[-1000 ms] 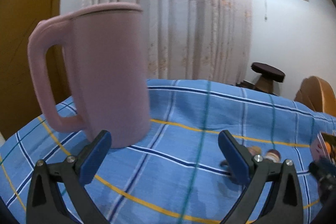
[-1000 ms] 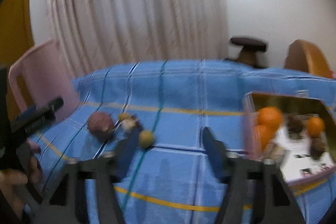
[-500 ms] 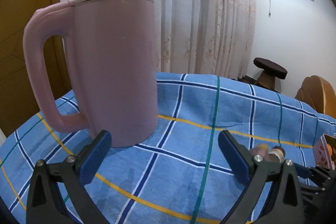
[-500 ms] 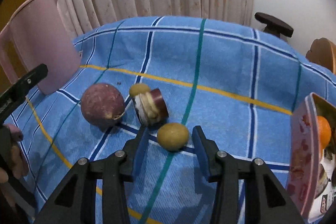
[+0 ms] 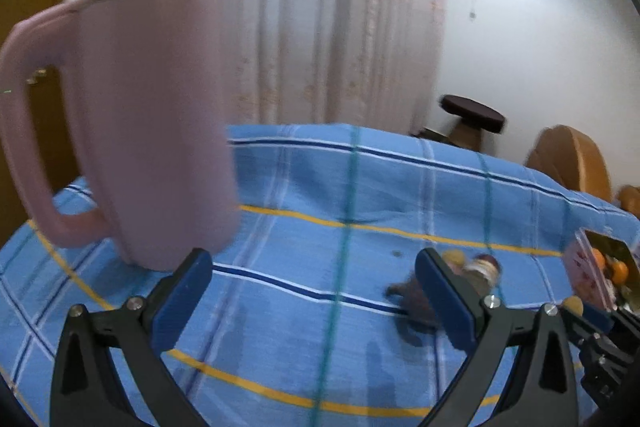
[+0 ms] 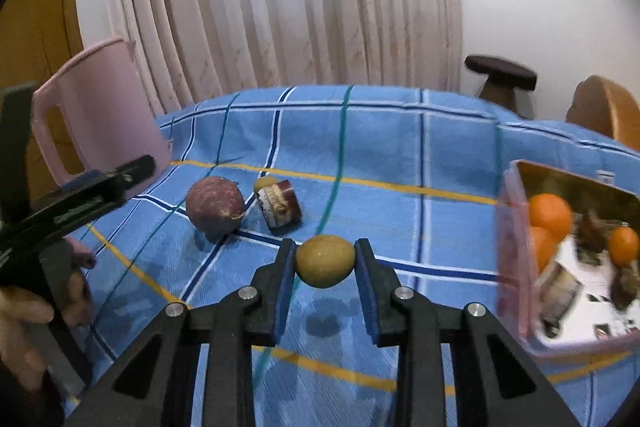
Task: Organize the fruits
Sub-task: 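Grasp the purple-brown round fruit with the left tool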
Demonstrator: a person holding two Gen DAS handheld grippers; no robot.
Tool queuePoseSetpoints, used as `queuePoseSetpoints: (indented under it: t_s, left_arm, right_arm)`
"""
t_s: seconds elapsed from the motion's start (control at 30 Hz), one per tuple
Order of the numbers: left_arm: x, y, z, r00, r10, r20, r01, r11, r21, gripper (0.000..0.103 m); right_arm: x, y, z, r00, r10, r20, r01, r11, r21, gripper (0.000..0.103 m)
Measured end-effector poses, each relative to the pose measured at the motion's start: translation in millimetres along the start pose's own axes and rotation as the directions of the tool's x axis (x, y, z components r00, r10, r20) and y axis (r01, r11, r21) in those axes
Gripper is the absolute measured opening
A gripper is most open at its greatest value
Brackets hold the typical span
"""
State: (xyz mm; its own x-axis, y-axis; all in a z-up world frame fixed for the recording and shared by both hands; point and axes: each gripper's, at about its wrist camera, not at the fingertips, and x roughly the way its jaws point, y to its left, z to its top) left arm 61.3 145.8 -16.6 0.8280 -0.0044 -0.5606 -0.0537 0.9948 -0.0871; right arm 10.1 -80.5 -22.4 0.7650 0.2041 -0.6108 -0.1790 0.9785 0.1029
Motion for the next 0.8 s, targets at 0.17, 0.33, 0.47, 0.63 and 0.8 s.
queuePoseSetpoints:
  t_s: [0.17,0.33,0.47,0.63,0.8]
  left_arm:
    - [3,-29,-3,0.994,-0.103,-0.045,0.105,0.994,0.044,0.101]
    - [18,-63,1,0.987,-0.122,-0.106,0.135,0.984,0.118,0.093]
    - [45,-70,-3,0.972,-0.089,-0.217,0.113,0.988,0.102,0.076]
    - [62,-61,-5,0.945,-0.133,-0.299,0.15,0.988,0.035,0.069]
    - [54,-57,-8,0.952,-0.137,-0.275,0.15,0.988,0.027,0.058]
  right_arm:
    - [-5,-7,2,1.0,-0.02,0.024,0.019,1.0,0.009,0.032]
    - [-3,-15,2,1.0,0.005,0.004,-0.005,0.999,0.039,0.032]
    - [4,-13,3,1.0,0.018,-0.01,-0.018,0.998,0.06,0.032]
    - [7,-11,2,0.999,0.029,-0.025,-0.028,0.998,0.055,0.032]
    - [8,-11,3,0.999,0.029,-0.017,-0.028,0.998,0.06,0.032]
